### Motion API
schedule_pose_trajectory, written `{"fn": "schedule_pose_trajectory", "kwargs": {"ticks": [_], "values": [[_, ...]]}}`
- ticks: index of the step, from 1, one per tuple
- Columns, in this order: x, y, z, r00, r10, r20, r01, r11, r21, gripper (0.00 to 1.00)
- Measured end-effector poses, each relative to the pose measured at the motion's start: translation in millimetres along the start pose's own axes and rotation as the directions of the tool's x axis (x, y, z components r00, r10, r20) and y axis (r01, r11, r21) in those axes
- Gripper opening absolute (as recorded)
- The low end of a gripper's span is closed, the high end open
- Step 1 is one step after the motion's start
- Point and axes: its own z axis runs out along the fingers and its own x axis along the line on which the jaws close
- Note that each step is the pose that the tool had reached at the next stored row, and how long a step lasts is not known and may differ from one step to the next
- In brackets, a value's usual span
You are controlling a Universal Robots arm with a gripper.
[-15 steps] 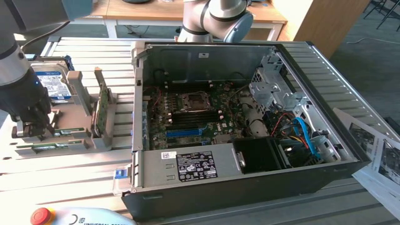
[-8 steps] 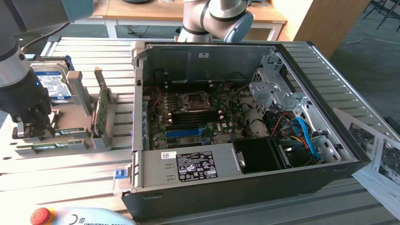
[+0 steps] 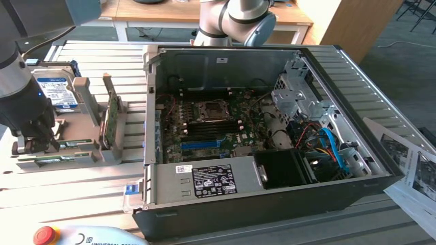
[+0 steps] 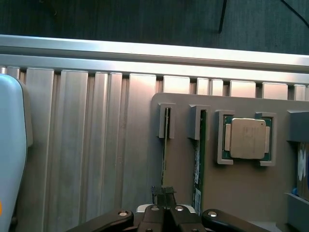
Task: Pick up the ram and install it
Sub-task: 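Pick up the ram and move it above insertion slot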
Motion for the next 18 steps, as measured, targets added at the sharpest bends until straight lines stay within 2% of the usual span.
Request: {"fn": "schedule_pose_trajectory", "kwargs": {"ticks": [18], "values": [[1.1, -0.3, 10.6, 1.0, 0.0, 0.0, 0.0, 1.0, 0.0008, 0.11]]}}
